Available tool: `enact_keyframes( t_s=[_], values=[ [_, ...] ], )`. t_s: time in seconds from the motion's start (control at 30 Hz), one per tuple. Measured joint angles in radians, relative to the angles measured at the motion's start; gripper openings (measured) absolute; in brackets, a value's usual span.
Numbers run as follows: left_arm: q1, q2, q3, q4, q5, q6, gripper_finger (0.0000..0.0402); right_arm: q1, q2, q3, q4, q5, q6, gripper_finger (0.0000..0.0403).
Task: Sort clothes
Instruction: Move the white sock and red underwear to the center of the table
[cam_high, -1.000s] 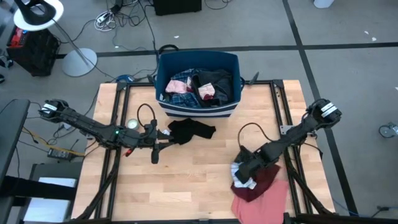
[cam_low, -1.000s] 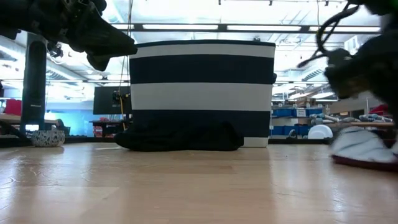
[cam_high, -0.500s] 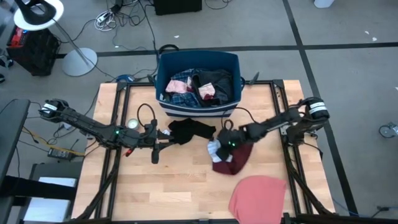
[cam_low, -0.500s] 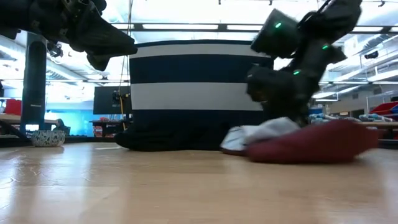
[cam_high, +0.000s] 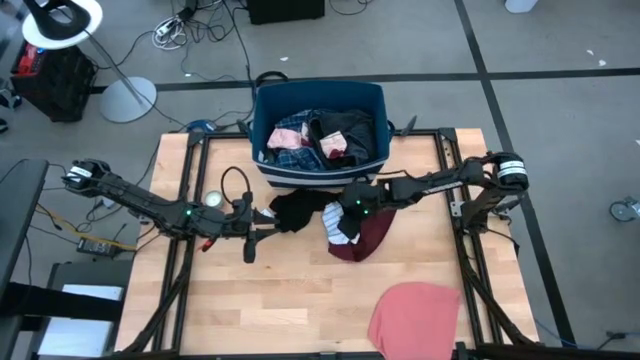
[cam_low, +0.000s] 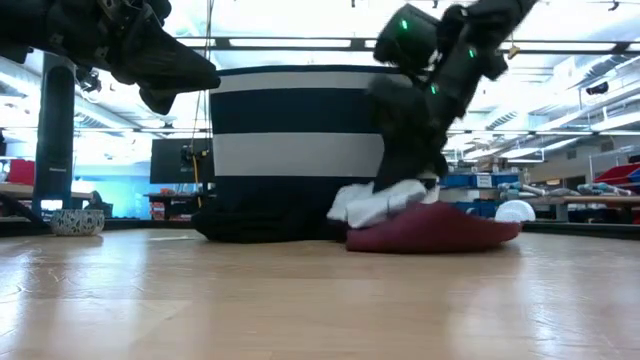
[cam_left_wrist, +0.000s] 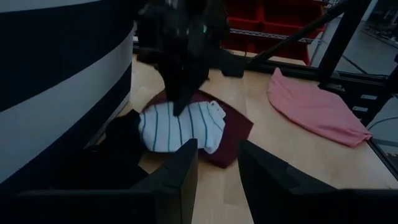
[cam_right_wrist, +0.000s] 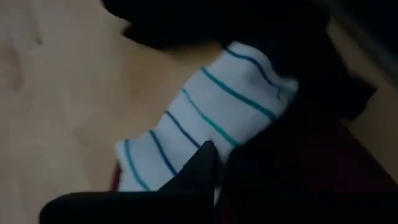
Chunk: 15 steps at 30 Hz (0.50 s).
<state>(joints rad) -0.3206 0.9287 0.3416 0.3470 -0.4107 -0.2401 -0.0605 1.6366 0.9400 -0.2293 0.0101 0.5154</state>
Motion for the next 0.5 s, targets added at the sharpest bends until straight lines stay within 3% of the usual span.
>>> enact_keyframes(
  t_s=[0.27,0.5],
  values=[
    [0.000,0.000,0.000,-0.001,0.000,0.000,0.0120,0.011,-0.063,0.167,-0.211,0.052,-0.106,0.0027],
    [0.000,0.000,0.000,-0.001,0.000,0.000,0.0120,0.035,-0.116,0.263,-0.294,0.072,-0.124,0.0010]
  ],
)
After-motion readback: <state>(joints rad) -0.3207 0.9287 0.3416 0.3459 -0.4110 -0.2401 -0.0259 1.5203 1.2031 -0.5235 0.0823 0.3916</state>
